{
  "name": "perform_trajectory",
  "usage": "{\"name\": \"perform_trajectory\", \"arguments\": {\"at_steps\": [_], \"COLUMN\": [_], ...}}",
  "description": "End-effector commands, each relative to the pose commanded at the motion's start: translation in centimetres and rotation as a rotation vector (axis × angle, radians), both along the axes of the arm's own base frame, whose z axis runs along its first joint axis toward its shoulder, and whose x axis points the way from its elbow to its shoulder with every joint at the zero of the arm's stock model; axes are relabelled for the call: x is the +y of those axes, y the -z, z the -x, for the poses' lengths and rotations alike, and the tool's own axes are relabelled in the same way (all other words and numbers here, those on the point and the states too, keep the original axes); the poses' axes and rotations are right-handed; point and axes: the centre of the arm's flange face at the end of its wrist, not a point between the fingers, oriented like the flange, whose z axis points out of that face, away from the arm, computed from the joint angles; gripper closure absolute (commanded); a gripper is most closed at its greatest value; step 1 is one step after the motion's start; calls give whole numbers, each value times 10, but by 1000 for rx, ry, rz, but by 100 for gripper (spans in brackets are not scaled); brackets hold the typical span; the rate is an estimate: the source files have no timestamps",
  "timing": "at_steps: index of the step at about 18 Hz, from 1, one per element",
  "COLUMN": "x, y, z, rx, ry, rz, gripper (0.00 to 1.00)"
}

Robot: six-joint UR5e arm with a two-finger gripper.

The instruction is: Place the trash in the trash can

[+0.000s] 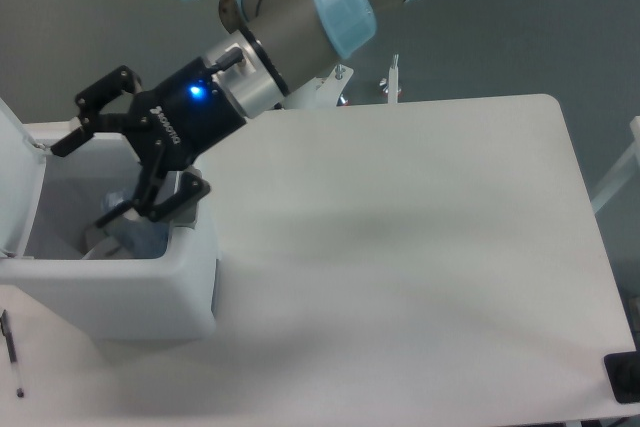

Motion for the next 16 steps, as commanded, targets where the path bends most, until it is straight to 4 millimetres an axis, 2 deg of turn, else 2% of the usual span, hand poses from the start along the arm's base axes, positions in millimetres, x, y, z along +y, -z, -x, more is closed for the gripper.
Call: {"name": "perform_trajectory", "arguments": {"at_steps": [6,9,12,16], "x": [-42,-51,-51,-62], "y": [-10,-10,-6,-6], "z": [79,114,134,164], "rx": [33,36,34,52], "ry": [-136,-181,-200,-248], "rz": [-21,-22,-17,-3], "gripper": [9,8,6,5]}}
